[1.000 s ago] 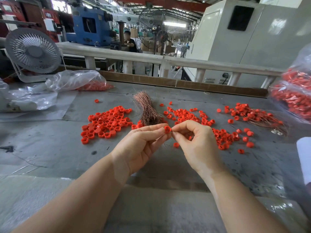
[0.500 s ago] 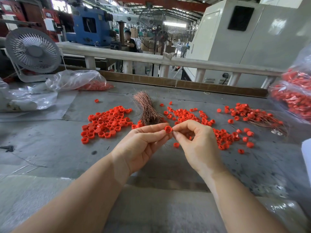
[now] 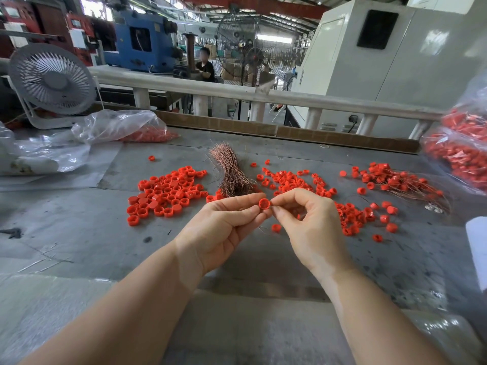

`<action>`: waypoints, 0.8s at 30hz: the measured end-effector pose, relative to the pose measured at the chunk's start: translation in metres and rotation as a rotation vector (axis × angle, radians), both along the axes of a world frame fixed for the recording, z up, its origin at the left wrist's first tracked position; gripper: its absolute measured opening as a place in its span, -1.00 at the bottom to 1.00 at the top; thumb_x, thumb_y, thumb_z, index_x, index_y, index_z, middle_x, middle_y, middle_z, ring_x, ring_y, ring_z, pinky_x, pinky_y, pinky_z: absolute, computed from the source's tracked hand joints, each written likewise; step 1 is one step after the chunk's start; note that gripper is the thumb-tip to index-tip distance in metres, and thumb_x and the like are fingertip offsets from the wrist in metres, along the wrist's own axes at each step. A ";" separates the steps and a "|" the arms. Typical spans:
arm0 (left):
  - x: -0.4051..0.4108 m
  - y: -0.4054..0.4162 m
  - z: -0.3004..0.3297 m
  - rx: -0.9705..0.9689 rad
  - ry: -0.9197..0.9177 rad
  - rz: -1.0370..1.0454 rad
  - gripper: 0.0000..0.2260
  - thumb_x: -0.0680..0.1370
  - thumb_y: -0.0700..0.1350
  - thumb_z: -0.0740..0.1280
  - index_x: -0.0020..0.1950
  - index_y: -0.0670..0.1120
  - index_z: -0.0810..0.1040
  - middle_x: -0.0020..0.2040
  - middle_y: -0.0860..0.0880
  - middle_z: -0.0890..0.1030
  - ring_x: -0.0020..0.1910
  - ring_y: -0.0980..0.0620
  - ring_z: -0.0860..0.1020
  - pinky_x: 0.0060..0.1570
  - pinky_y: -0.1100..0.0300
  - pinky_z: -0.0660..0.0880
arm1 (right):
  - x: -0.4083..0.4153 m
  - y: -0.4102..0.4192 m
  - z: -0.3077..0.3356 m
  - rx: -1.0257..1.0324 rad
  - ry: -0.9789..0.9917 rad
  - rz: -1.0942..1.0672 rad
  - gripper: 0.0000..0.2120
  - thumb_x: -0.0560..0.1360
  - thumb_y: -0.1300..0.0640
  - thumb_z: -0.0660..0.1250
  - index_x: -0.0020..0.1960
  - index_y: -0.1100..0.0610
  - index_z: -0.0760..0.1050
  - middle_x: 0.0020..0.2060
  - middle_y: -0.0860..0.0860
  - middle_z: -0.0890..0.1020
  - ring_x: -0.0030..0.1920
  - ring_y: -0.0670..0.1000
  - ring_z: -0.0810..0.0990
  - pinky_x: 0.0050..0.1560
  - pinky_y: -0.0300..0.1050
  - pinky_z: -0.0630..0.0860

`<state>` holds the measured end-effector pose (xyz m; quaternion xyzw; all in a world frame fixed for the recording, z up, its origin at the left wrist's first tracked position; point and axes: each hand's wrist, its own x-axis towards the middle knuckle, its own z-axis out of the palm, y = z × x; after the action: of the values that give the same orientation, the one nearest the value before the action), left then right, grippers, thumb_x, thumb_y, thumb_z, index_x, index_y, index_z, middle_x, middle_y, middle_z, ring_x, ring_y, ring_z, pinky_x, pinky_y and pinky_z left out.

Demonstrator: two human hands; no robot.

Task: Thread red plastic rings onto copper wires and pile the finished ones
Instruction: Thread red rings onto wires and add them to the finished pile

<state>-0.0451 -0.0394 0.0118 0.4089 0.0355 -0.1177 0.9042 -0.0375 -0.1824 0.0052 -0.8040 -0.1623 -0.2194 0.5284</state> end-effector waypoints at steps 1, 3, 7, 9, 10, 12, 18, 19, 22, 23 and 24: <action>0.000 0.000 0.000 -0.002 0.000 0.000 -0.81 0.39 -0.44 0.25 -0.09 -0.30 0.60 -0.21 -0.21 0.67 -0.24 -0.02 0.67 -0.26 0.29 0.60 | 0.000 0.000 0.000 0.003 0.003 0.000 -0.84 0.43 0.30 0.40 -0.23 0.06 0.59 -0.34 -0.06 0.62 -0.30 -0.04 0.58 -0.24 0.12 0.59; 0.000 0.000 0.000 -0.002 -0.005 -0.002 -0.77 0.31 -0.42 0.28 -0.08 -0.31 0.60 -0.20 -0.21 0.67 -0.24 -0.03 0.67 -0.26 0.29 0.60 | 0.000 0.000 0.000 0.001 0.007 0.001 -0.83 0.43 0.30 0.40 -0.23 0.05 0.59 -0.34 -0.06 0.63 -0.30 -0.03 0.58 -0.24 0.12 0.59; 0.000 0.000 0.000 0.005 -0.004 0.005 -0.77 0.25 -0.40 0.30 -0.14 -0.30 0.64 -0.21 -0.22 0.67 -0.24 -0.04 0.67 -0.29 0.28 0.60 | -0.001 0.000 0.001 0.002 0.006 0.003 -0.84 0.43 0.30 0.40 -0.22 0.06 0.60 -0.34 -0.07 0.62 -0.29 -0.04 0.58 -0.23 0.11 0.59; 0.000 0.000 0.000 0.012 -0.006 0.006 -0.80 0.25 -0.39 0.31 -0.21 -0.28 0.67 -0.21 -0.22 0.67 -0.24 -0.03 0.67 -0.28 0.27 0.60 | -0.001 0.000 0.002 -0.005 0.003 0.001 -0.85 0.43 0.30 0.40 -0.22 0.06 0.60 -0.35 -0.08 0.62 -0.30 -0.06 0.57 -0.23 0.10 0.59; 0.000 0.000 0.000 0.017 -0.011 0.002 -0.81 0.25 -0.38 0.31 -0.22 -0.26 0.68 -0.21 -0.21 0.67 -0.24 -0.03 0.67 -0.27 0.27 0.60 | -0.001 0.000 0.002 -0.007 0.002 -0.001 -0.84 0.43 0.29 0.40 -0.23 0.05 0.59 -0.35 -0.09 0.62 -0.30 -0.07 0.57 -0.23 0.09 0.59; 0.000 0.000 0.000 0.023 -0.018 -0.008 -0.81 0.26 -0.37 0.31 -0.24 -0.24 0.69 -0.21 -0.19 0.67 -0.24 -0.01 0.67 -0.25 0.27 0.60 | -0.002 0.000 0.003 -0.013 -0.006 -0.001 -0.82 0.43 0.30 0.40 -0.24 0.03 0.58 -0.36 -0.10 0.62 -0.31 -0.10 0.56 -0.21 0.05 0.59; 0.000 -0.001 0.000 0.009 -0.011 -0.014 -0.81 0.26 -0.38 0.30 -0.24 -0.25 0.68 -0.23 -0.19 0.67 -0.25 0.00 0.67 -0.28 0.29 0.59 | 0.000 -0.001 0.001 -0.021 -0.014 0.019 -0.85 0.43 0.33 0.38 -0.24 0.12 0.60 -0.35 -0.02 0.62 -0.31 -0.06 0.56 -0.21 0.05 0.58; 0.000 -0.001 0.000 0.010 -0.009 -0.013 -0.81 0.27 -0.38 0.30 -0.24 -0.26 0.68 -0.23 -0.19 0.67 -0.26 0.00 0.67 -0.28 0.30 0.59 | 0.001 -0.001 0.001 -0.019 -0.014 0.024 -0.86 0.43 0.33 0.38 -0.24 0.13 0.60 -0.35 -0.01 0.62 -0.31 -0.03 0.56 -0.21 0.07 0.57; -0.001 -0.001 0.001 0.019 -0.009 -0.016 -0.81 0.26 -0.38 0.30 -0.25 -0.26 0.68 -0.23 -0.19 0.67 -0.26 0.01 0.67 -0.28 0.30 0.59 | 0.001 -0.002 0.000 -0.038 -0.030 0.026 -0.85 0.43 0.34 0.38 -0.24 0.12 0.60 -0.34 -0.02 0.62 -0.30 -0.05 0.56 -0.21 -0.03 0.55; -0.002 -0.001 0.001 0.021 -0.009 -0.017 -0.81 0.26 -0.38 0.30 -0.25 -0.26 0.68 -0.23 -0.20 0.67 -0.26 0.00 0.67 -0.29 0.30 0.59 | 0.000 -0.002 0.001 -0.042 -0.034 0.026 -0.84 0.43 0.34 0.38 -0.25 0.11 0.60 -0.33 -0.02 0.62 -0.30 -0.07 0.55 -0.21 -0.07 0.54; -0.002 -0.001 0.001 0.024 -0.011 -0.019 -0.81 0.26 -0.38 0.30 -0.25 -0.25 0.68 -0.23 -0.20 0.67 -0.27 0.00 0.67 -0.30 0.30 0.59 | 0.000 -0.002 0.001 -0.047 -0.038 0.028 -0.83 0.43 0.34 0.38 -0.24 0.11 0.60 -0.33 -0.02 0.62 -0.30 -0.08 0.55 -0.21 -0.09 0.53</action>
<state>-0.0469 -0.0404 0.0130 0.4205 0.0282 -0.1239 0.8983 -0.0372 -0.1841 0.0061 -0.8094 -0.1885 -0.2235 0.5093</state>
